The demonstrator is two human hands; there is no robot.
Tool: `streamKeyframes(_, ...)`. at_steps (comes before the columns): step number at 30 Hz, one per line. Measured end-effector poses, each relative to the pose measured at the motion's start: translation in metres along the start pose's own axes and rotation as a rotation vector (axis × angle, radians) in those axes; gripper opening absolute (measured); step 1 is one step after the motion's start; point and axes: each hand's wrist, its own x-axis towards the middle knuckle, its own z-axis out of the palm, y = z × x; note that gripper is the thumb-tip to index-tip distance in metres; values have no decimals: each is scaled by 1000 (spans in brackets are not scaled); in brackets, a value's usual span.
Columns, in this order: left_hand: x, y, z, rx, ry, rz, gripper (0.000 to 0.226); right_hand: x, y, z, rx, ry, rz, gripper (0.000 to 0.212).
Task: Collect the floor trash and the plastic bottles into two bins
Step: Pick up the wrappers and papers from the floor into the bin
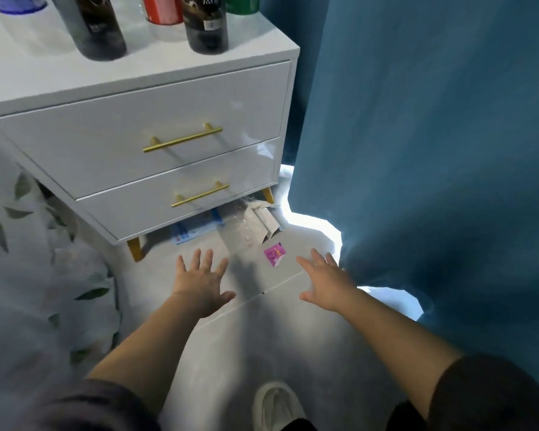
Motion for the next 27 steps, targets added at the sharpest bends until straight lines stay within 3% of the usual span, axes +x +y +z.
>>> streamKeyframes(7, 89, -37, 37, -158, -1, -87, 84, 103, -26, 13, 163, 4, -3, 93)
streamKeyframes(17, 202, -78, 55, -270, -7, -217, 87, 230, -48, 12, 164, 149, -44, 96)
streamKeyframes(22, 221, -81, 57, -283, -37, -194, 76, 253, -51, 11, 193, 112, -123, 87)
streamKeyframes(27, 205, -73, 61, -275, 23, -166, 72, 225, -48, 34, 71, 30, -118, 80)
